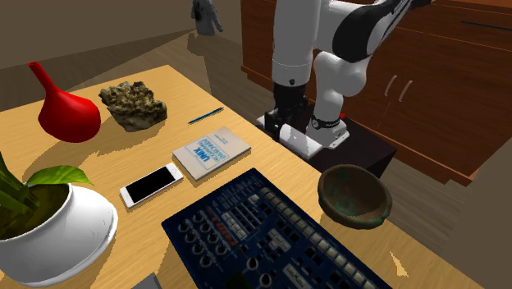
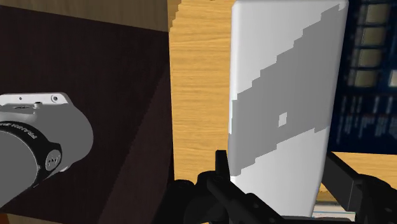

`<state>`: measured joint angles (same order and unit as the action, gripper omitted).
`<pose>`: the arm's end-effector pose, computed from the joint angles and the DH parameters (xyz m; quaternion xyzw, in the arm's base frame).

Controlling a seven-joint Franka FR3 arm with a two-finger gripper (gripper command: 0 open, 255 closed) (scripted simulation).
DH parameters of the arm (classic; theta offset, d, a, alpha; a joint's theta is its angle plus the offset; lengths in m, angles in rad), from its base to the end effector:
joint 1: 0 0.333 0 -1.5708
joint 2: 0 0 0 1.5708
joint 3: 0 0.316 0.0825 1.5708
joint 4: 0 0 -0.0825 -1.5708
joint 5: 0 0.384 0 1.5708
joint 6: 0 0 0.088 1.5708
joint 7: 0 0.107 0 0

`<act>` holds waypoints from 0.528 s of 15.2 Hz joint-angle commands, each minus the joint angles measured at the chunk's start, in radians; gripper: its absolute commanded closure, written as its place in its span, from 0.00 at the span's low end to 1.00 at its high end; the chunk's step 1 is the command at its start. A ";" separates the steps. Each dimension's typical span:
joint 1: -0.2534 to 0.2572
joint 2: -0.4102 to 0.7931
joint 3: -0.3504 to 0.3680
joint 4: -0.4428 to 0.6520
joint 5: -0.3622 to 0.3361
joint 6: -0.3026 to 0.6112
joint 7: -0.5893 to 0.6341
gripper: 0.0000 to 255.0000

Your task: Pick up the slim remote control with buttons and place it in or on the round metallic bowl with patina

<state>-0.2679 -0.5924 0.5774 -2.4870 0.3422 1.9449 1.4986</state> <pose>0.3645 0.1489 0.4550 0.7639 -0.6453 -0.0054 0.0006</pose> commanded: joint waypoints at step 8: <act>0.081 0.002 0.174 0.070 0.085 -0.021 0.219 1.00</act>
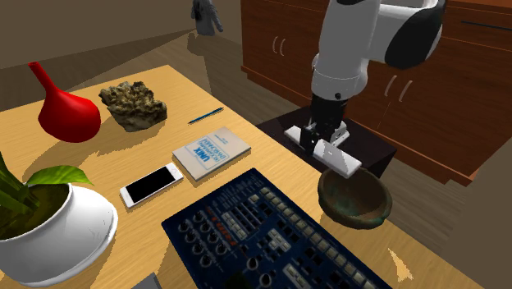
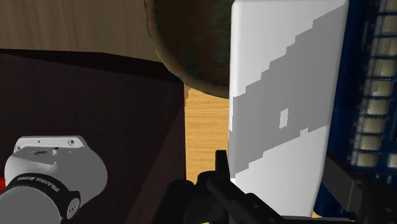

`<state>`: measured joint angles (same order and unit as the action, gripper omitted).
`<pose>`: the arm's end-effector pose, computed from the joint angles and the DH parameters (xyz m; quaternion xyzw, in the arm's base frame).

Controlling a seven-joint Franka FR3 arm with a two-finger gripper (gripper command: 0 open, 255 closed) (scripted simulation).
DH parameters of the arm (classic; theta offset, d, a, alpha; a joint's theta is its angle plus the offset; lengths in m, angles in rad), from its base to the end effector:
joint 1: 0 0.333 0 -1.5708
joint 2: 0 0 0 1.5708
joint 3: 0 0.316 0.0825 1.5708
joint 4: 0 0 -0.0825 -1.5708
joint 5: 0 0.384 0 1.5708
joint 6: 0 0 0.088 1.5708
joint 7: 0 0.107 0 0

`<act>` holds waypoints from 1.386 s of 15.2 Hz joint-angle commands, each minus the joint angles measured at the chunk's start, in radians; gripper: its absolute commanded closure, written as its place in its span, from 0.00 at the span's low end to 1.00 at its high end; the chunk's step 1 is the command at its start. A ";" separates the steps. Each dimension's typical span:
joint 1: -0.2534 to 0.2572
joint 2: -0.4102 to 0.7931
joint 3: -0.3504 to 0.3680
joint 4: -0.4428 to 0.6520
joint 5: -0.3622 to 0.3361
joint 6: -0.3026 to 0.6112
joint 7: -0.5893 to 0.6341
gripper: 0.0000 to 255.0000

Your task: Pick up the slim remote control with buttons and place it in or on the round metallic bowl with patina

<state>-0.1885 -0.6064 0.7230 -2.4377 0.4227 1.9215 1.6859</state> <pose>0.3279 0.2439 0.4567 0.7640 -0.6452 -0.0052 0.0006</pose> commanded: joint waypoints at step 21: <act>-0.042 0.178 0.348 0.046 0.034 0.203 0.264 1.00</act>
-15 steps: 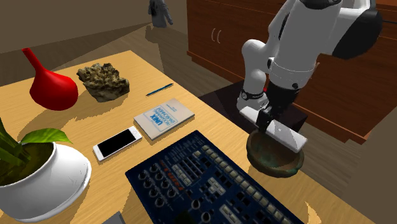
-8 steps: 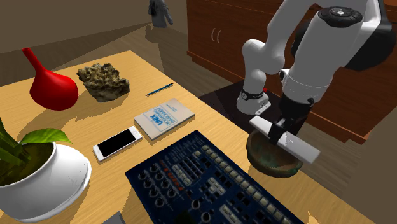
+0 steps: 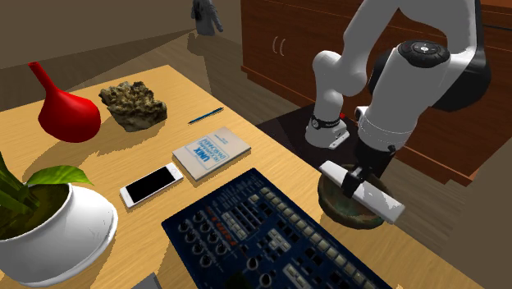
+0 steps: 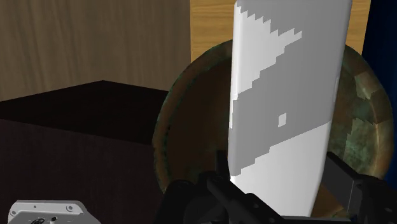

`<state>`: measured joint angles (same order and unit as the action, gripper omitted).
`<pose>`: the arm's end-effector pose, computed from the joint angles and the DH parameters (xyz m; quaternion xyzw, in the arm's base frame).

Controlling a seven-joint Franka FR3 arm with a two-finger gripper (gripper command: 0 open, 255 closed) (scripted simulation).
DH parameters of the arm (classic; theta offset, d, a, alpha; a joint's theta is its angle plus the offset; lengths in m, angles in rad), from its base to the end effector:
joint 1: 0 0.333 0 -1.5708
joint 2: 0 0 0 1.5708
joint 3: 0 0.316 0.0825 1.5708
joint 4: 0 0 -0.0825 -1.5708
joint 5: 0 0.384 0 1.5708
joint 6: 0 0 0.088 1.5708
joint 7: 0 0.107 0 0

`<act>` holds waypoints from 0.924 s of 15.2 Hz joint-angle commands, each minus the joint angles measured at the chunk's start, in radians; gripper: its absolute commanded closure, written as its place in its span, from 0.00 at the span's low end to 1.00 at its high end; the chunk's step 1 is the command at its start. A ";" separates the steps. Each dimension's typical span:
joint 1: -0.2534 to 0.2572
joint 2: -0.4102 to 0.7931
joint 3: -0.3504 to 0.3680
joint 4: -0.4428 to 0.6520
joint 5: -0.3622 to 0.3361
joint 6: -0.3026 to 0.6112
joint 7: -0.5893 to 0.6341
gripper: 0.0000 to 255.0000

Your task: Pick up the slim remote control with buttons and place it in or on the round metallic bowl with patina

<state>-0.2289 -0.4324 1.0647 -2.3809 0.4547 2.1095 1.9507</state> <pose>0.2907 0.3615 0.3942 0.7636 -0.6456 -0.0057 0.0009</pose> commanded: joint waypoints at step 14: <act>-0.005 0.010 0.014 -0.017 0.001 0.027 0.001 0.00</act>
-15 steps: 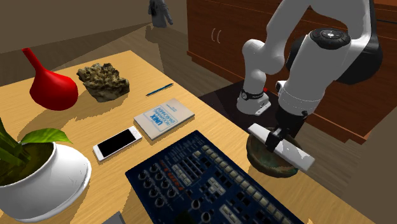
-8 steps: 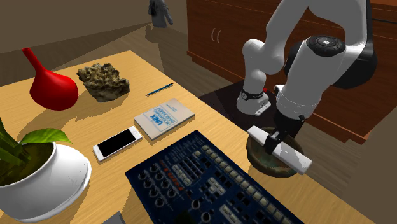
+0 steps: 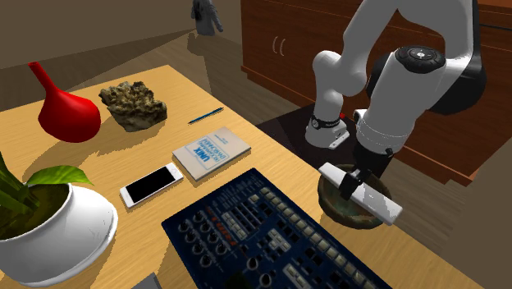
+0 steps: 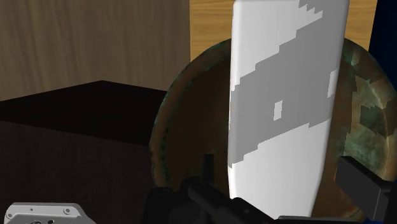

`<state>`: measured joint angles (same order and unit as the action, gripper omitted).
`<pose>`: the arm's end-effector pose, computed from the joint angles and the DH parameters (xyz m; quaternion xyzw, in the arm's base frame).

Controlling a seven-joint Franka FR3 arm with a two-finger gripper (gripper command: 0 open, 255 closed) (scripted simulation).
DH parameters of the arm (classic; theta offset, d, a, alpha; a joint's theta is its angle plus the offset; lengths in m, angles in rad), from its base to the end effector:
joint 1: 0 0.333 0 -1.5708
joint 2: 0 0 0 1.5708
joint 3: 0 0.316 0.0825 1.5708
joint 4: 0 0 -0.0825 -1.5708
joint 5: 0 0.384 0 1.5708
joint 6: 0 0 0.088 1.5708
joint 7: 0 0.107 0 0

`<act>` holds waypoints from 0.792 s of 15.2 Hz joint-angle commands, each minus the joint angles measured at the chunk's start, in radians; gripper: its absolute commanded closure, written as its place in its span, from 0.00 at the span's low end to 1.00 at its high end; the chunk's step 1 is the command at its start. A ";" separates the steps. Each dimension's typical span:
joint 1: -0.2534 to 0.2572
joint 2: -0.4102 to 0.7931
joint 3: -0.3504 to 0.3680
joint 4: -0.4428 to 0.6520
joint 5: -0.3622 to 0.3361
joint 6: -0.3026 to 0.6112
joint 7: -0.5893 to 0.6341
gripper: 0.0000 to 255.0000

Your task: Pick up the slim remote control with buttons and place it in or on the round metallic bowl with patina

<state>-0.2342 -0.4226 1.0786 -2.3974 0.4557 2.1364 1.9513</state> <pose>0.2901 0.3604 0.3853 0.7636 -0.6456 -0.0055 0.0005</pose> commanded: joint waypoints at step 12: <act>0.037 -0.065 -0.090 0.077 0.000 -0.144 -0.013 0.00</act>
